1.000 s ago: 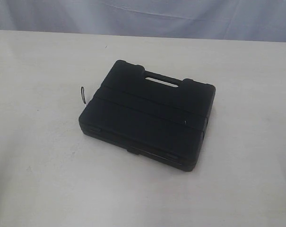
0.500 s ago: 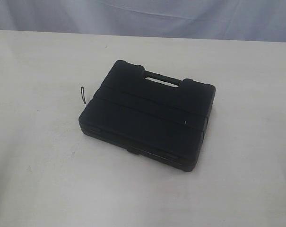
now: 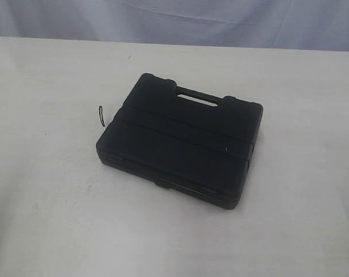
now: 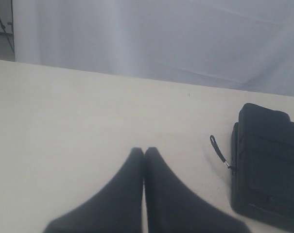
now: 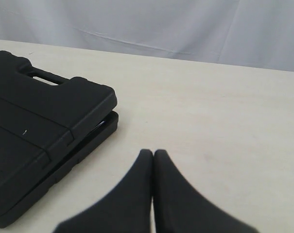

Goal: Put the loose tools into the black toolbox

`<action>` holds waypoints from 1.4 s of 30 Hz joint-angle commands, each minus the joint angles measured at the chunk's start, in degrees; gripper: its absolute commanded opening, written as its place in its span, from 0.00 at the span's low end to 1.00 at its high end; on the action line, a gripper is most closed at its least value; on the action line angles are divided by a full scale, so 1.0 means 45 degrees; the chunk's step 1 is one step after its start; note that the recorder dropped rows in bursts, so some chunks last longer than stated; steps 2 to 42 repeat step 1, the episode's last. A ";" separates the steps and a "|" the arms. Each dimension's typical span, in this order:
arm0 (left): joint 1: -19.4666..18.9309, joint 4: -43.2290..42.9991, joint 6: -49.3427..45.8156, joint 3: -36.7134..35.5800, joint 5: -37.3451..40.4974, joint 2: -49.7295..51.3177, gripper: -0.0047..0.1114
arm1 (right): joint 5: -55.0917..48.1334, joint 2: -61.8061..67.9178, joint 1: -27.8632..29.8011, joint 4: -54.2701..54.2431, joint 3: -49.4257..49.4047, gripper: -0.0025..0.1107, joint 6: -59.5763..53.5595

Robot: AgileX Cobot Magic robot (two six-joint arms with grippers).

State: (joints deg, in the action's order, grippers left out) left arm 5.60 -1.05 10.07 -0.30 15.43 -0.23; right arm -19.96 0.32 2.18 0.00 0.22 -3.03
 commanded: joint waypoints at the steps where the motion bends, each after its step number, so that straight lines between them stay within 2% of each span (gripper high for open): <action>1: 0.0073 0.0041 0.0017 0.0067 0.0014 0.0051 0.04 | 0.0026 -0.0072 0.0088 0.0000 -0.0049 0.02 0.0053; 42: 0.0073 0.0041 0.0017 0.0067 0.0014 0.0051 0.04 | 0.0026 -0.0072 0.0088 0.0000 -0.0049 0.02 0.0053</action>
